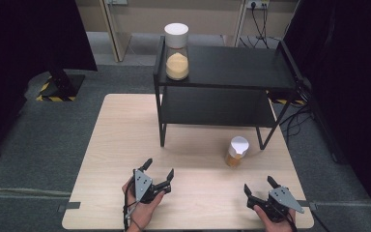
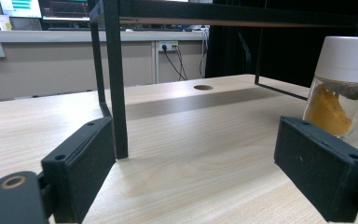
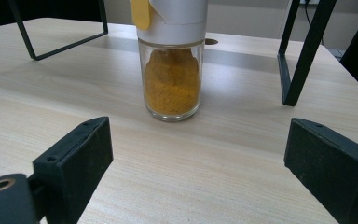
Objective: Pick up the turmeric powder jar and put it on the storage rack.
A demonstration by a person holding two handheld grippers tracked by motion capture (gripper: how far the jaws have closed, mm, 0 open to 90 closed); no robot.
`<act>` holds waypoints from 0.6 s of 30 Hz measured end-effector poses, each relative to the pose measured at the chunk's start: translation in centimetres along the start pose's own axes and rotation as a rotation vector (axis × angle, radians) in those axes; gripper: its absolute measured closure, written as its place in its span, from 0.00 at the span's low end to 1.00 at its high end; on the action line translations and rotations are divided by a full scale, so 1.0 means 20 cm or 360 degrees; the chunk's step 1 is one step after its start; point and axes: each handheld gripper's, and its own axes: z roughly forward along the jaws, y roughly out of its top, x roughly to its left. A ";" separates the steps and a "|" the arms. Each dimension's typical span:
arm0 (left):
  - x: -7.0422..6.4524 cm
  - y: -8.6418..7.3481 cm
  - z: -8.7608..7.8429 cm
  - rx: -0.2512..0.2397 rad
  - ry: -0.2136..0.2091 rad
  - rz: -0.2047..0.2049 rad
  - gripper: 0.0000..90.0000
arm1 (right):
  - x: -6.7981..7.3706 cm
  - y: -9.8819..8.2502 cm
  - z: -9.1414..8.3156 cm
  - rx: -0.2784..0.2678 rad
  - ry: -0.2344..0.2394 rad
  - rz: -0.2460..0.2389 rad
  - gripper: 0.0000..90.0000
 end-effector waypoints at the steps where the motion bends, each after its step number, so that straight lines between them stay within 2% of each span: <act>1: 0.00 0.00 0.00 0.0000 -0.0001 -0.0001 0.13 | 0.00 0.00 0.00 0.0004 0.0002 0.0005 0.09; 6: 0.00 0.00 0.00 0.0000 -0.0005 0.0004 0.13 | -0.01 0.02 0.01 0.0005 0.0024 0.0029 0.09; 10: 0.00 0.00 0.00 0.0002 -0.0006 0.0009 0.13 | 0.02 0.06 0.02 -0.0034 0.0066 0.0003 0.09; 13: 0.00 0.00 0.00 0.0000 -0.0007 0.0005 0.13 | 0.04 0.11 0.06 -0.0058 0.0092 -0.0013 0.09; 18: 0.00 0.00 0.00 0.0000 -0.0007 0.0013 0.13 | 0.07 0.21 0.17 -0.0061 0.0082 -0.0035 0.10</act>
